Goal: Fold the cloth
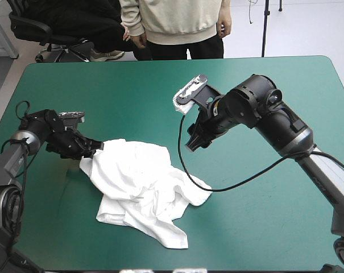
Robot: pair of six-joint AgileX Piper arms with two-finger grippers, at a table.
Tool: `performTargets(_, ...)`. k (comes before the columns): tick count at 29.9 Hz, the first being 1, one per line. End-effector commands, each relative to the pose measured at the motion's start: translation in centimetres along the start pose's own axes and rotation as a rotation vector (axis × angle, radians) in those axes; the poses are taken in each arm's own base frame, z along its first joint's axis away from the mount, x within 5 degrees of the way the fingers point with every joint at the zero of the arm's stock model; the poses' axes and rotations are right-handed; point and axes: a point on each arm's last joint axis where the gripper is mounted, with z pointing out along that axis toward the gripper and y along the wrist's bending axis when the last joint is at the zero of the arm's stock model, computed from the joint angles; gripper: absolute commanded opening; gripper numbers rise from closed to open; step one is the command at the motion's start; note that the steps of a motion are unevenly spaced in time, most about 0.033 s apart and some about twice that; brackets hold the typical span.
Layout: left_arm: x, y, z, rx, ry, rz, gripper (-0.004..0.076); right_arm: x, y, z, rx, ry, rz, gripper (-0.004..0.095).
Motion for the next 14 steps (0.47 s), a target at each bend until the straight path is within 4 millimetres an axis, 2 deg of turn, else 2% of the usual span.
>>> performTargets(1, -1.0, -0.5, -0.5, -0.037, -0.054, 0.012, 0.0384, 0.0, -0.2, -2.3, 0.024, -0.064, 0.001, 0.0604)
performTargets(8, -0.9, -0.2, 1.0, -0.037, -0.001, 0.007, 0.0382, 0.0, -0.3, -2.3, 0.029, -0.063, 0.000, 0.0604)
performTargets(10, -0.9, -0.2, 1.0, -0.039, 0.007, 0.010, 0.0347, 0.1, -0.3, -2.3, 0.035, -0.060, -0.002, 0.0604)
performTargets(12, -0.8, -0.2, 1.0, -0.040, 0.020, 0.013, 0.0237, 0.1, -0.5, -2.3, 0.052, -0.055, -0.007, 0.0603)
performTargets(14, -0.8, -0.2, 1.0, -0.041, 0.020, 0.015, 0.0062, 0.1, -0.7, -2.3, 0.077, -0.049, -0.005, 0.0604)
